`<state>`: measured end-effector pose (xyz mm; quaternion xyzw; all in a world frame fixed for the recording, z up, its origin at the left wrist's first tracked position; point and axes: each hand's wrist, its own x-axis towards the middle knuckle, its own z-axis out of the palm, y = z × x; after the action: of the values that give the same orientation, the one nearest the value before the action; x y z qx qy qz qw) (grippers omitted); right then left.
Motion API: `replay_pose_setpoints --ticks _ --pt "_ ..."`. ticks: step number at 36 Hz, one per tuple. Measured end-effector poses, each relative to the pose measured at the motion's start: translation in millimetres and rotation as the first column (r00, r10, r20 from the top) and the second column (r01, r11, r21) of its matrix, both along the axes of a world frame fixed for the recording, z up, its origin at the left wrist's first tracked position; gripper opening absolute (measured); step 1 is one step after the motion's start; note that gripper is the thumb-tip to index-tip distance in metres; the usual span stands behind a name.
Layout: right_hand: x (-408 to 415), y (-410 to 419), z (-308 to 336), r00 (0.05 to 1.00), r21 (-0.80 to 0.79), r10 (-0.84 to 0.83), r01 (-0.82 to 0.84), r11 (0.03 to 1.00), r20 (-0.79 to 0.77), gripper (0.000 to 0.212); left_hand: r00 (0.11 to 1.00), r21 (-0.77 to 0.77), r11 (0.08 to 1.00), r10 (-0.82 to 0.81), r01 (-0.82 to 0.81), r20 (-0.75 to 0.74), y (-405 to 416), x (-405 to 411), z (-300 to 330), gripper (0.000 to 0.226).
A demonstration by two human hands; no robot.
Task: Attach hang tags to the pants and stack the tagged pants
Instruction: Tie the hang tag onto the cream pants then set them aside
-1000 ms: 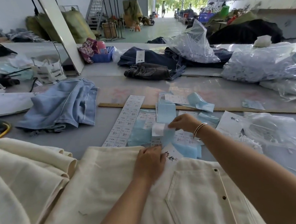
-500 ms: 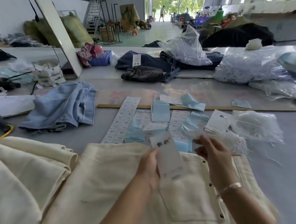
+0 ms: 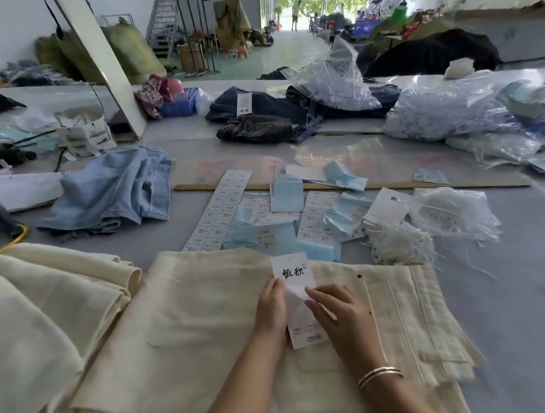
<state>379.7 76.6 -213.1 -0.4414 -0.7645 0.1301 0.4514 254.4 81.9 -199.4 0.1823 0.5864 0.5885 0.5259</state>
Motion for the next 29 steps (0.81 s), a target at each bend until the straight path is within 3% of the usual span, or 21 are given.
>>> replay_pose_setpoints --ticks 6,10,21,25,29 --pt "1.5 -3.1 -1.3 0.995 0.034 0.001 0.002 0.999 -0.096 0.022 0.999 -0.009 0.999 -0.040 0.041 0.028 -1.6 0.9 5.0 0.024" --pt "-0.2 -3.9 -1.3 1.000 0.107 0.011 -0.011 0.994 -0.004 0.020 0.998 -0.012 0.998 -0.065 0.065 -0.006 -1.9 0.6 7.9 0.025" --pt "-4.4 -2.5 0.5 0.993 0.064 0.028 -0.036 0.997 0.117 0.012 0.993 -0.017 0.994 -0.109 0.110 0.038 -3.2 -0.1 8.4 0.027" --pt "-3.4 -1.1 3.0 0.978 0.116 0.016 -0.041 0.992 0.207 0.011 0.988 -0.021 0.991 -0.128 0.130 0.081 -4.1 -1.0 10.3 0.027" --pt "-3.1 0.4 2.9 0.964 0.137 -0.002 -0.035 0.990 0.266 0.010 0.983 0.014 0.984 -0.177 0.176 0.058 -2.9 -2.8 2.3 0.015"
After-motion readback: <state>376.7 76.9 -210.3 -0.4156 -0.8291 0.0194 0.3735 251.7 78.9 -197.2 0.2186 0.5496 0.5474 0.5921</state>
